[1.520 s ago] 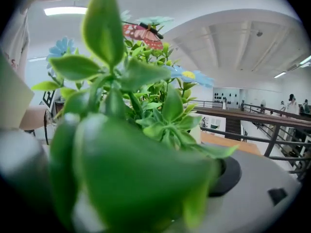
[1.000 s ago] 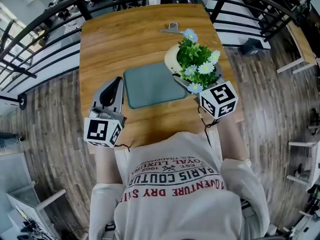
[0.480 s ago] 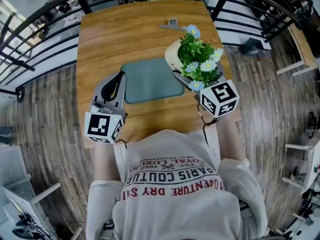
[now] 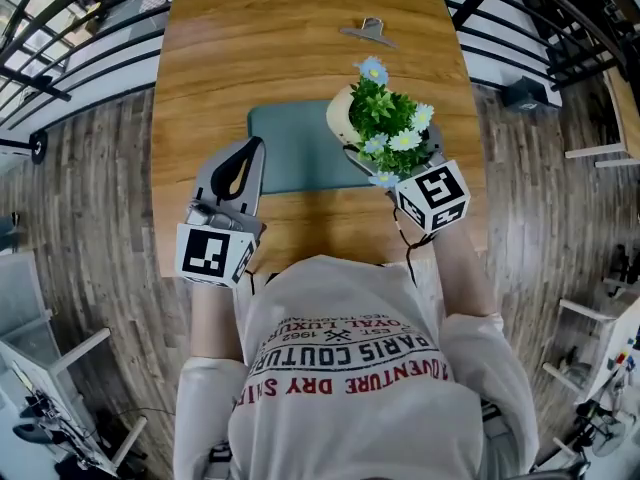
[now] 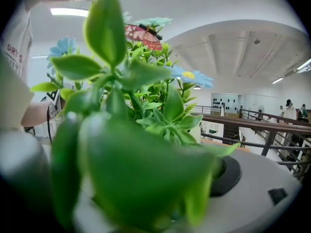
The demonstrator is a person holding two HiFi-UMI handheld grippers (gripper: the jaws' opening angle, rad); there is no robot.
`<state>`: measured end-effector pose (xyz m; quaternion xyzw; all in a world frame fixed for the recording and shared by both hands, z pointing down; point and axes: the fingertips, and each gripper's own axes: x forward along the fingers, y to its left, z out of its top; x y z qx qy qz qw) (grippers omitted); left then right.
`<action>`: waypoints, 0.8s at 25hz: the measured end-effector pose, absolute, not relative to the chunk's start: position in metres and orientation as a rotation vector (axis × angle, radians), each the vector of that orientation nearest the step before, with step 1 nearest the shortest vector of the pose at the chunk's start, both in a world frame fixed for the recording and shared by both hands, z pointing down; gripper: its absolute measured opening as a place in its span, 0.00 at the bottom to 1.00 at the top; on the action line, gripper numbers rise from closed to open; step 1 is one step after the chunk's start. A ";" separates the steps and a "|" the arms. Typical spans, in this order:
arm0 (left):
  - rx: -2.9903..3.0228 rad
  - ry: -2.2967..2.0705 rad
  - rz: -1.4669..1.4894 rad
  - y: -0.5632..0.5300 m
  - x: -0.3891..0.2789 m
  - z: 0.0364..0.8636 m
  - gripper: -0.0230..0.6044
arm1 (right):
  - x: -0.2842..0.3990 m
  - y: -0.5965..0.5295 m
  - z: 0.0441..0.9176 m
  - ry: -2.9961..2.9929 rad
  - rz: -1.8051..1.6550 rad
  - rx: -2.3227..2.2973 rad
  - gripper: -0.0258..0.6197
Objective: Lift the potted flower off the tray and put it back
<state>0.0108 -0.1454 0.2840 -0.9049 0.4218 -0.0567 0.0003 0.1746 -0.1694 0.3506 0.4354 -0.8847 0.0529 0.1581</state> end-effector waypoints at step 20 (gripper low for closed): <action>-2.867 1.669 -0.283 -0.156 -0.020 0.388 0.06 | 0.080 -0.186 0.527 -2.530 0.221 0.586 0.81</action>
